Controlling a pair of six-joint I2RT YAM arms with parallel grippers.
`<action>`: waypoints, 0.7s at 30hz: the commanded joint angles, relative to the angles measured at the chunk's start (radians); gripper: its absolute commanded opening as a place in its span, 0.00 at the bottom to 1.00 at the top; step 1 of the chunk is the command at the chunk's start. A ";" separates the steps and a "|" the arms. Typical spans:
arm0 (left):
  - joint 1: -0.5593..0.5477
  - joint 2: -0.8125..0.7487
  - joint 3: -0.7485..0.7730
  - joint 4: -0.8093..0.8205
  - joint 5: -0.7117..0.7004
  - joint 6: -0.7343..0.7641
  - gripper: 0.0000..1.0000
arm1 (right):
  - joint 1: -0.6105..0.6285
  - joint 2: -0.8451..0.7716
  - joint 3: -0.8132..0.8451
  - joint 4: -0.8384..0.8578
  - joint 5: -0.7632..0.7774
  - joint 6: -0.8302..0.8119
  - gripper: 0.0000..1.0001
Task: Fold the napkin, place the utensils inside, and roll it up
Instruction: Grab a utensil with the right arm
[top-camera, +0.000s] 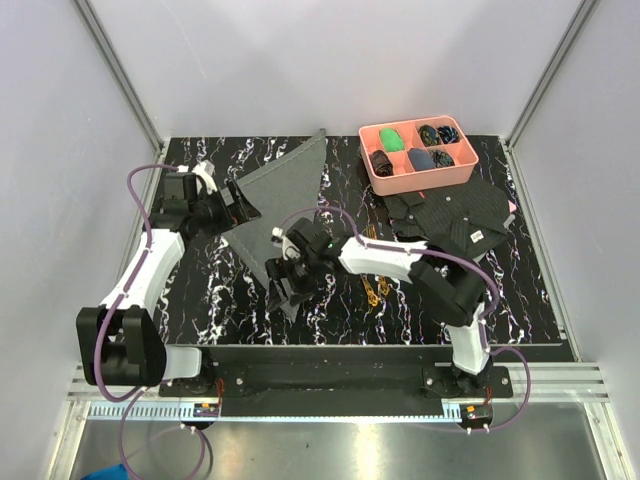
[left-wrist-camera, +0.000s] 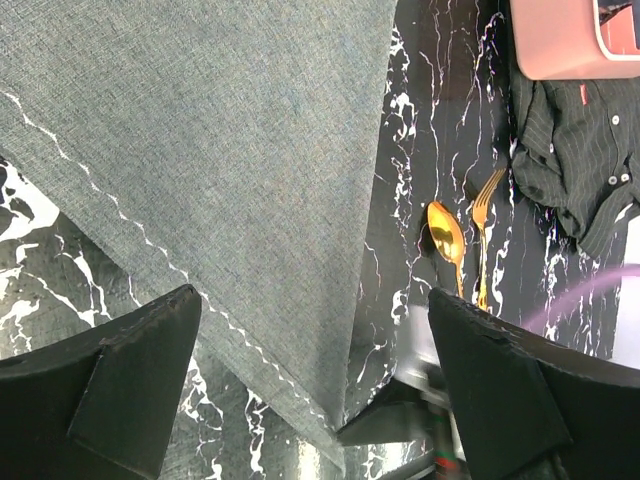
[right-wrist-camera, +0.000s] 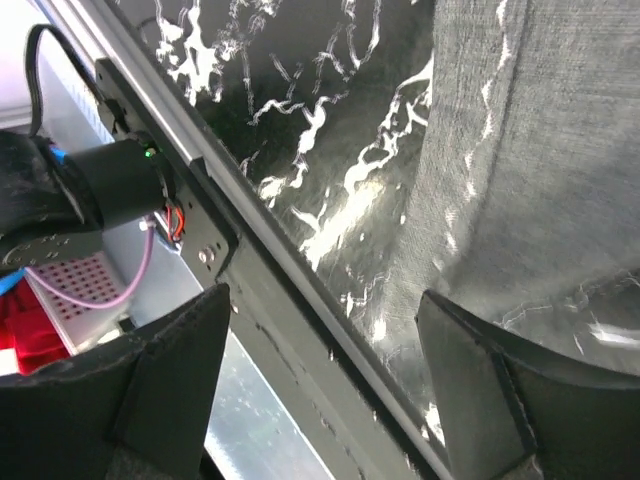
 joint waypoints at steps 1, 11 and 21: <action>0.005 -0.042 0.089 -0.013 0.029 0.027 0.99 | -0.028 -0.193 0.126 -0.193 0.141 -0.122 0.85; 0.005 0.005 0.256 -0.061 -0.011 0.055 0.99 | -0.340 -0.254 0.070 -0.468 0.504 -0.217 0.83; 0.007 0.001 0.204 -0.084 -0.155 0.136 0.99 | -0.499 -0.136 0.102 -0.527 0.661 -0.322 0.70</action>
